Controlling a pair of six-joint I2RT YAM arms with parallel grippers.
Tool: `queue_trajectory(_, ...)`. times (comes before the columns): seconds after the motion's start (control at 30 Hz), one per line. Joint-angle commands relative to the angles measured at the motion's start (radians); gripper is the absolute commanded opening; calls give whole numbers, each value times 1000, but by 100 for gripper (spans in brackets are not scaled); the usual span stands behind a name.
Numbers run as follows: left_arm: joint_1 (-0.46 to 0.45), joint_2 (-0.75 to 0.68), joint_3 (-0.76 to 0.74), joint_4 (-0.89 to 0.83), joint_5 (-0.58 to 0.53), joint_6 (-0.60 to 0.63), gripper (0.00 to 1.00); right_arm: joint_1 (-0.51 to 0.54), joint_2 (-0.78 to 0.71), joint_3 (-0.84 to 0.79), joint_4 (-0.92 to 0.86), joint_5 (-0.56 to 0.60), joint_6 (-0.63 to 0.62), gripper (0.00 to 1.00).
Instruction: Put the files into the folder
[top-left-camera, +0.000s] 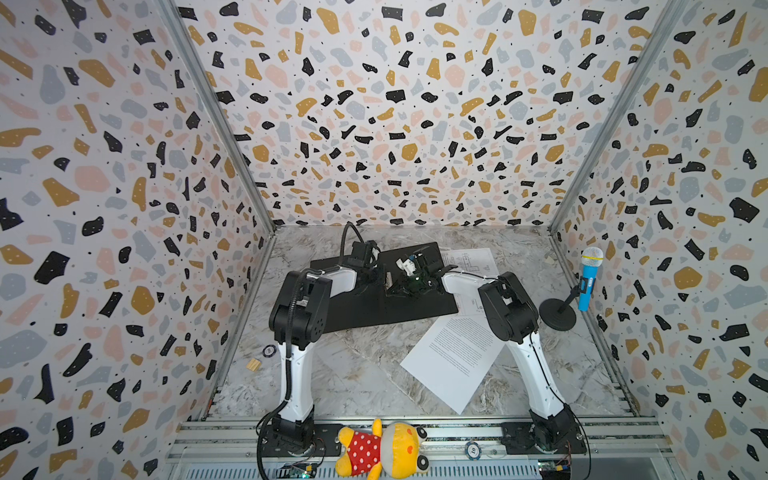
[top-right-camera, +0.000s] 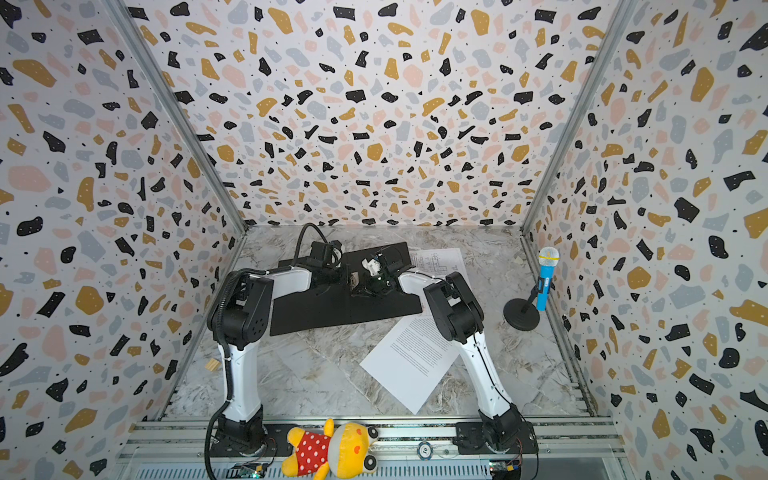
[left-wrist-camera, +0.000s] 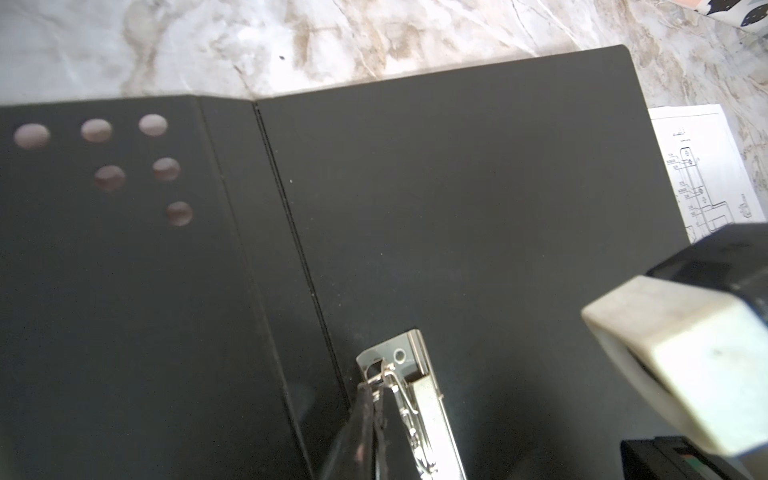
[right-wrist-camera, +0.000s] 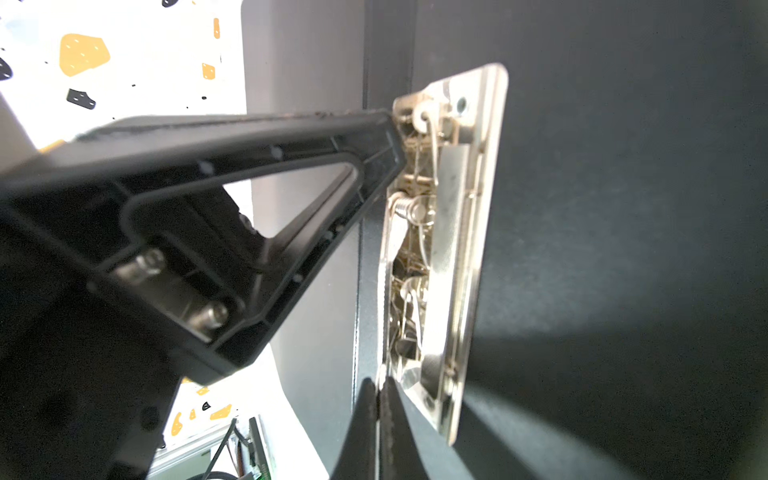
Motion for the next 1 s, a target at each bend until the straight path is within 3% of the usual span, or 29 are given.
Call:
queue_trajectory(0.0,-7,5,5,-43,46,9,5,-3,-59,-22,25,5,-8,0)
queue_trajectory(0.3,-7,-7,32,-72,47,21,10,-2,-74,-46,81,-22,22,12)
queue_trajectory(0.43,-5,-7,38,-86,44,31,10,-3,-100,-62,103,-28,29,37)
queue_trajectory(0.63,14,-13,39,-71,79,10,10,-25,-167,-140,168,-31,46,53)
queue_trajectory(0.97,32,-50,43,-58,125,-22,28,-76,-295,-356,329,-14,30,68)
